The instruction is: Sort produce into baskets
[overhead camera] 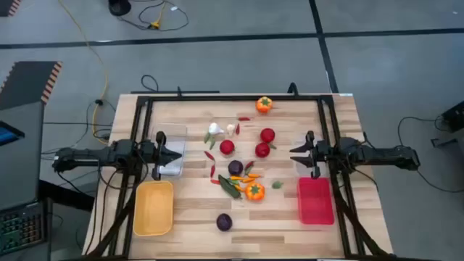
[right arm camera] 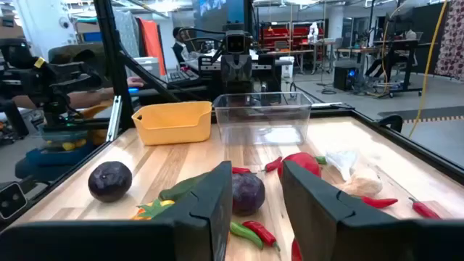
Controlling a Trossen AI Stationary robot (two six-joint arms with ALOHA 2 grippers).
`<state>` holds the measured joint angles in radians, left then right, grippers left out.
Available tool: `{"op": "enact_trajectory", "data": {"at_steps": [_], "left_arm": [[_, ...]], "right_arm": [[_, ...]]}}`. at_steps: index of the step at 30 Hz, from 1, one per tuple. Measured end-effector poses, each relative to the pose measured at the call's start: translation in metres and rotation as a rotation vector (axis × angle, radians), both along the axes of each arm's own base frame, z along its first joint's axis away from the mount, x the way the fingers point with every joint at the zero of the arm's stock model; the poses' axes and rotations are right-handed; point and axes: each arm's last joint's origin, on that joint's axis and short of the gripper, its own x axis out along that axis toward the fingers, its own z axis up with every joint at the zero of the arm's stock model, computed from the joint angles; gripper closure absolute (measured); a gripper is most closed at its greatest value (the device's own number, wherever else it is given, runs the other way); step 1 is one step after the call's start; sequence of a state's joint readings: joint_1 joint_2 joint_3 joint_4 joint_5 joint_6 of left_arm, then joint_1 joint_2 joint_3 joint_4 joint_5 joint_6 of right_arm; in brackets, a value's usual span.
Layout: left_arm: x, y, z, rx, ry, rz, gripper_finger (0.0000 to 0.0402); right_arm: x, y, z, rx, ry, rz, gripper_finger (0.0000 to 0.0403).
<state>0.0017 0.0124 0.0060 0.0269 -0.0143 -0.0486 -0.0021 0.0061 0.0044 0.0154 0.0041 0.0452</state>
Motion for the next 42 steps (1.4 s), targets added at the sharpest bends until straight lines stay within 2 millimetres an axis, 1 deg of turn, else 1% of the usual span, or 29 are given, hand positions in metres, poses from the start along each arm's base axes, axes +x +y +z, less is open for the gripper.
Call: {"op": "enact_trajectory", "data": {"at_steps": [39,42], "left_arm": [[0.0,0.0,0.0001,0.0,0.0,0.0,0.0401],[0.0,0.0,0.0001,0.0,0.0,0.0,0.0401]], "right_arm": [[0.0,0.0,0.0012,0.0,-0.012,0.0,0.0253],[0.0,0.0001,0.0019,0.045,-0.019,0.003,0.0253]]}}
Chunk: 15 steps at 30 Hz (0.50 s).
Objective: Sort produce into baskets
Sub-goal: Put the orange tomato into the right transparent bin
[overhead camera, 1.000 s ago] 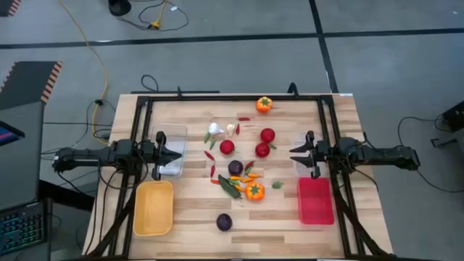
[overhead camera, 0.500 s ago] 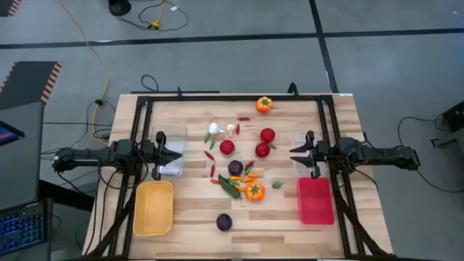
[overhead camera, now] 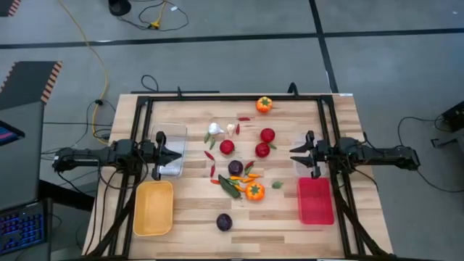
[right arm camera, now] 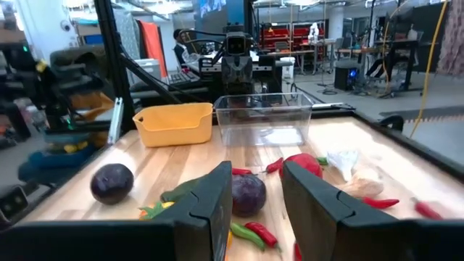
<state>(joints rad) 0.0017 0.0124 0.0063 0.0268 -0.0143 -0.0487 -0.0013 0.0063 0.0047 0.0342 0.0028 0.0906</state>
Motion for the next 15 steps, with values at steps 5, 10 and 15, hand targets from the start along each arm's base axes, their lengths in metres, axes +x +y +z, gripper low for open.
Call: {"op": "enact_trajectory", "data": {"at_steps": [5,10,15], "left_arm": [[0.0,0.0,0.0,0.0,0.0,0.0,0.0401],[0.0,0.0,0.0,0.0,0.0,0.0,0.0401],[0.0,0.0,0.0,0.0,0.0,0.0,0.0401]], "right_arm": [[0.0,0.0,0.0007,0.175,-0.009,0.007,0.0253],[0.0,0.0,0.0007,0.394,-0.01,0.015,0.0253],[0.0,-0.0009,0.0009,0.367,-0.012,0.004,0.0253]]}}
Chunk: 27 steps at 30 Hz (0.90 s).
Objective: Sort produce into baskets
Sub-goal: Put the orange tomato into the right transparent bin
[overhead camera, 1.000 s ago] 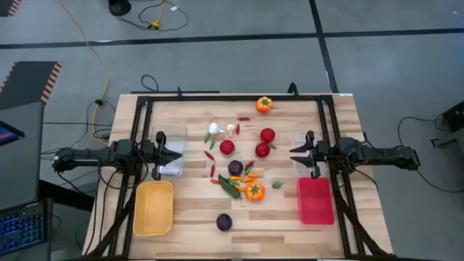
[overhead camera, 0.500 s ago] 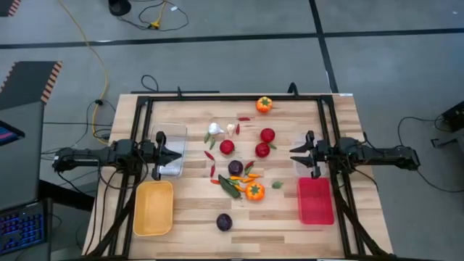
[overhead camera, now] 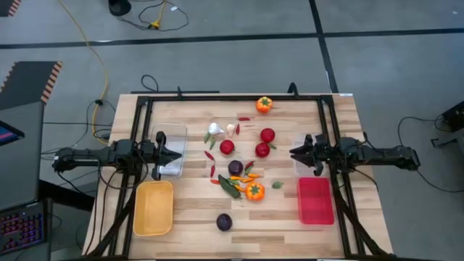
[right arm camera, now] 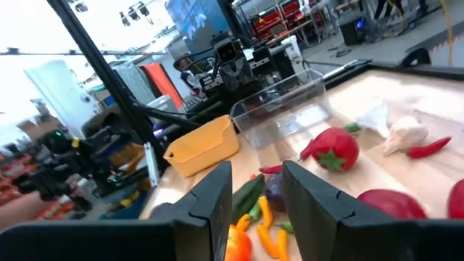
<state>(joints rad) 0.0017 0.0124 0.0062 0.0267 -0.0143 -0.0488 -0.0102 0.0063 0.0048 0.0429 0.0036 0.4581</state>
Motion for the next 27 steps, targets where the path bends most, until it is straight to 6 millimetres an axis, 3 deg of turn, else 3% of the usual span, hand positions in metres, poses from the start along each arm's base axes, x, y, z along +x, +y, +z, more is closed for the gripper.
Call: {"op": "enact_trajectory", "data": {"at_steps": [14,27], "left_arm": [[0.0,0.0,0.0,0.0,0.0,0.0,0.0401],[-0.0001,0.0021,0.0013,-0.002,-0.014,0.072,0.0401]], "right_arm": [[0.0,-0.0008,0.0002,0.005,-0.003,-0.01,0.0241],[0.0,-0.0011,0.0003,0.064,-0.005,-0.01,0.0116]]}}
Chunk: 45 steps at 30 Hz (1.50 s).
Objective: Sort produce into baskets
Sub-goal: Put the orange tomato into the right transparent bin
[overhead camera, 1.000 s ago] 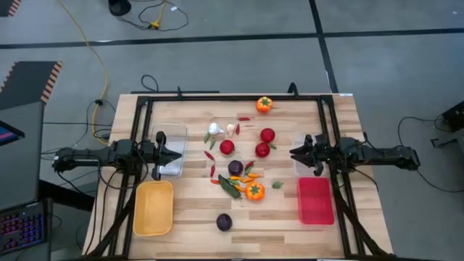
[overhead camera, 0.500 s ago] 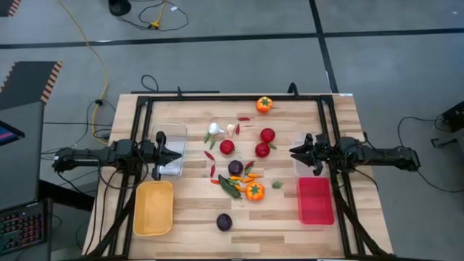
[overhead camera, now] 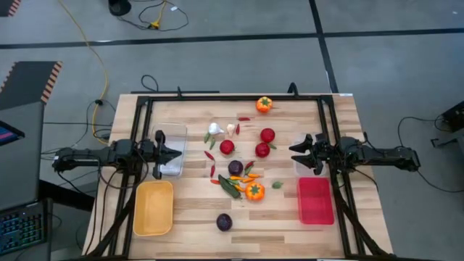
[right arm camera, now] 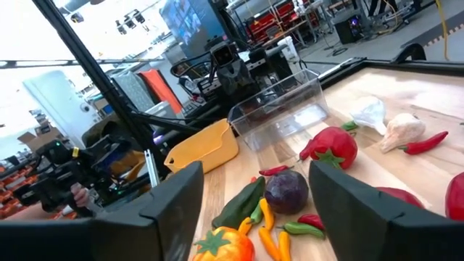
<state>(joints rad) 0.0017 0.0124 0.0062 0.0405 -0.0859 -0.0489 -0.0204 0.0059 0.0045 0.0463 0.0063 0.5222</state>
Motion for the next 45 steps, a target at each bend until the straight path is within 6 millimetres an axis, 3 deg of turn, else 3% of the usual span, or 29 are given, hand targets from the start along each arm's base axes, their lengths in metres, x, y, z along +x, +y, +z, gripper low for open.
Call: {"op": "enact_trajectory", "data": {"at_steps": [12,19,25,29,38,45], "left_arm": [[0.0,0.002,0.001,-0.003,-0.012,0.076,0.0401],[0.0,0.002,0.001,-0.003,-0.012,0.076,0.0401],[0.0,0.002,0.001,0.0,-0.013,0.079,0.0401],[0.0,0.002,0.001,-0.001,-0.013,0.081,0.0401],[0.0,0.002,0.001,-0.003,-0.014,0.079,0.0401],[0.0,0.002,0.001,-0.003,-0.014,0.077,0.0401]], "right_arm": [[0.0,0.0,0.003,-0.01,-0.027,-0.008,0.0097],[-0.008,-0.004,0.035,-0.179,-0.177,-0.168,0.0097],[-0.012,-0.002,0.056,-0.082,-0.222,-0.146,0.0097],[-0.005,0.003,0.053,-0.074,-0.163,-0.117,0.0097],[0.018,0.01,0.042,-0.112,0.005,-0.287,0.0097],[0.037,0.001,0.073,-0.242,0.125,-0.627,0.0097]]}}
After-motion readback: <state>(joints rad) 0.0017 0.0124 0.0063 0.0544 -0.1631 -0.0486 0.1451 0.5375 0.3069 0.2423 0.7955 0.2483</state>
